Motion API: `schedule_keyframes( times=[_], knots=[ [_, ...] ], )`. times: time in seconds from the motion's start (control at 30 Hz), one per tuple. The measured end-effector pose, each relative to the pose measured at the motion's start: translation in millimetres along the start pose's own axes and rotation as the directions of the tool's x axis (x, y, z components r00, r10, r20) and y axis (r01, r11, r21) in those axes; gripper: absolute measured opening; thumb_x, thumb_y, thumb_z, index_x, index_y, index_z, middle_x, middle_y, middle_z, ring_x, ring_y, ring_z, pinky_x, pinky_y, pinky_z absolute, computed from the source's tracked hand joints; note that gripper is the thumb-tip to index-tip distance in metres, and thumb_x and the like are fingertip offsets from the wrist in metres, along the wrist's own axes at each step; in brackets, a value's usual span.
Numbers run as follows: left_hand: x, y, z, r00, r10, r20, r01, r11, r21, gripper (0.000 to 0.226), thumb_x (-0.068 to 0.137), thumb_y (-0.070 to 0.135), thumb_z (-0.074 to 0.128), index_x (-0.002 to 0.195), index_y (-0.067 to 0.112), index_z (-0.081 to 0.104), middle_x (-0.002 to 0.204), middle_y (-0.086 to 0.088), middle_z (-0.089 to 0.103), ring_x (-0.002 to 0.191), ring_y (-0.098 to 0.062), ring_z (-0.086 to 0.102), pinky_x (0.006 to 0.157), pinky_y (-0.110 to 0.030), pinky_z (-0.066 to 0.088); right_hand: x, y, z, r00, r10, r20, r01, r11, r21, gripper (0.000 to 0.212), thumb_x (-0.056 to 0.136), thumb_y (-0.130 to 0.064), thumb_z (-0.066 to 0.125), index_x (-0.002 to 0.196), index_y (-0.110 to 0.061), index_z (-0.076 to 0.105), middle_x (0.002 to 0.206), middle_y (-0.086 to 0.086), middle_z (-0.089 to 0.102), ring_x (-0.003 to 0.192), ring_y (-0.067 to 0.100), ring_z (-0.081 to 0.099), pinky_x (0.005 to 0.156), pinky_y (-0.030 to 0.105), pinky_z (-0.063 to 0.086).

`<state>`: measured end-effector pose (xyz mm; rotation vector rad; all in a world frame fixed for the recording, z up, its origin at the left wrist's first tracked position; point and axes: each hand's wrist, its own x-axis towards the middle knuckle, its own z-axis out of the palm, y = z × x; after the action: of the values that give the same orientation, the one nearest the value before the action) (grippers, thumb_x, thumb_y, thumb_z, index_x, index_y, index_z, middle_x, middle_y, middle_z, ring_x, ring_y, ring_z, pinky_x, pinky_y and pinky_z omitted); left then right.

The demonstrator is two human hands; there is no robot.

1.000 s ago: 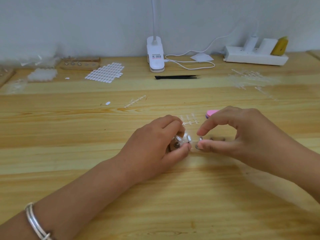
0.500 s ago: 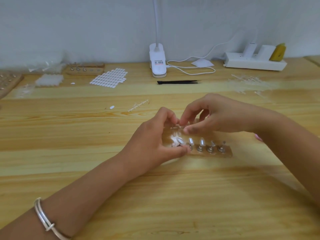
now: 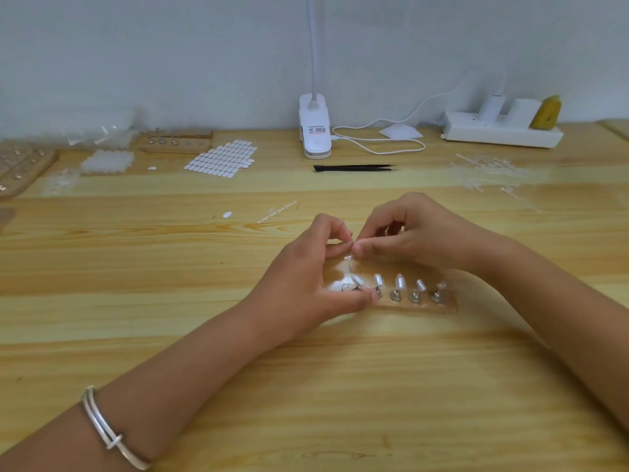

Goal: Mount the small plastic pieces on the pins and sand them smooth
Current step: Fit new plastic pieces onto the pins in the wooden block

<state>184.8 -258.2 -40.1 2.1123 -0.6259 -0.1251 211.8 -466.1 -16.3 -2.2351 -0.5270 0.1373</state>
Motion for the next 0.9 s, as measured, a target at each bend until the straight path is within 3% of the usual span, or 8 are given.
schedule_keyframes(
  times=[0.13,0.3,0.37,0.47,0.57,0.67,0.9],
  knots=[
    [-0.9,0.8,-0.4,1.0,0.007,0.002,-0.007,1.0,0.022,0.051,0.067,0.044,0.084,0.097,0.033,0.044,0.122,0.019,0.056,0.119,0.002,0.053,0.097,-0.026,0.047,0.1,1.6,6.0,0.993,-0.07,-0.099,0.062,0.995,-0.079,0.004,0.08,-0.017,0.083,0.082,-0.014,0.081,0.071,-0.001,0.073,0.066,0.014,0.066,0.065,0.035,0.052],
    [-6.0,8.7,1.7,0.994,0.098,0.045,-0.106,0.963,0.246,0.034,0.079,0.049,0.066,0.099,0.028,0.049,0.122,0.012,0.052,0.105,-0.012,0.056,0.087,-0.037,0.049,-3.1,2.4,-0.5,0.997,-0.071,-0.024,0.068,0.991,-0.119,0.009,0.079,-0.015,0.084,0.087,-0.018,0.08,0.074,-0.004,0.072,0.067,0.012,0.064,0.068,0.034,0.054],
    [-8.8,11.4,4.2,0.982,0.169,0.08,-0.187,0.894,0.407,0.032,0.086,0.048,0.053,0.103,0.021,0.052,0.126,0.006,0.05,0.105,-0.015,0.055,0.092,-0.028,0.046,-3.6,2.1,-1.8,0.998,-0.07,0.0,0.07,0.99,-0.124,0.012,0.08,-0.013,0.084,0.086,-0.021,0.078,0.074,-0.007,0.07,0.067,0.009,0.062,0.068,0.031,0.054],
    [-11.1,13.6,5.0,0.972,0.199,0.128,-0.237,0.82,0.521,0.036,0.092,0.041,0.047,0.108,0.01,0.056,0.128,-0.004,0.053,0.118,-0.019,0.049,0.11,-0.019,0.023,-4.0,0.9,-1.4,0.997,-0.072,0.001,0.072,0.99,-0.122,0.013,0.08,-0.011,0.082,0.083,-0.021,0.075,0.072,-0.014,0.068,0.066,0.006,0.06,0.067,0.026,0.053],
    [-11.7,14.9,3.2,0.975,0.174,0.141,-0.223,0.817,0.532,0.041,0.095,0.04,0.048,0.117,0.007,0.057,0.136,-0.008,0.051,0.126,-0.018,0.043,0.107,-0.012,0.011,-4.4,-0.9,-0.8,0.998,-0.061,-0.004,0.059,0.988,-0.141,0.011,0.08,-0.011,0.081,0.08,-0.019,0.074,0.071,-0.013,0.068,0.066,0.008,0.06,0.067,0.028,0.053],
    [-12.4,15.1,2.0,0.974,0.174,0.147,-0.226,0.824,0.52,0.046,0.095,0.042,0.049,0.125,0.008,0.054,0.142,-0.007,0.047,0.129,-0.017,0.041,0.098,-0.008,0.009,-4.4,-2.8,-2.0,0.999,-0.052,-0.01,0.05,0.989,-0.142,0.009,0.082,-0.011,0.08,0.079,-0.014,0.073,0.072,-0.009,0.069,0.068,0.008,0.062,0.066,0.025,0.051],
    [-11.8,14.7,1.9,0.973,0.177,0.15,-0.231,0.82,0.524,0.046,0.095,0.039,0.053,0.132,0.012,0.051,0.141,-0.003,0.047,0.128,-0.013,0.04,0.101,-0.008,0.011,-6.4,-8.5,-6.0,0.998,0.0,-0.07,-0.008,0.994,-0.105,0.012,0.084,-0.003,0.077,0.076,-0.004,0.067,0.081,-0.001,0.074,0.074,0.008,0.068,0.072,0.027,0.054]
  ],
)
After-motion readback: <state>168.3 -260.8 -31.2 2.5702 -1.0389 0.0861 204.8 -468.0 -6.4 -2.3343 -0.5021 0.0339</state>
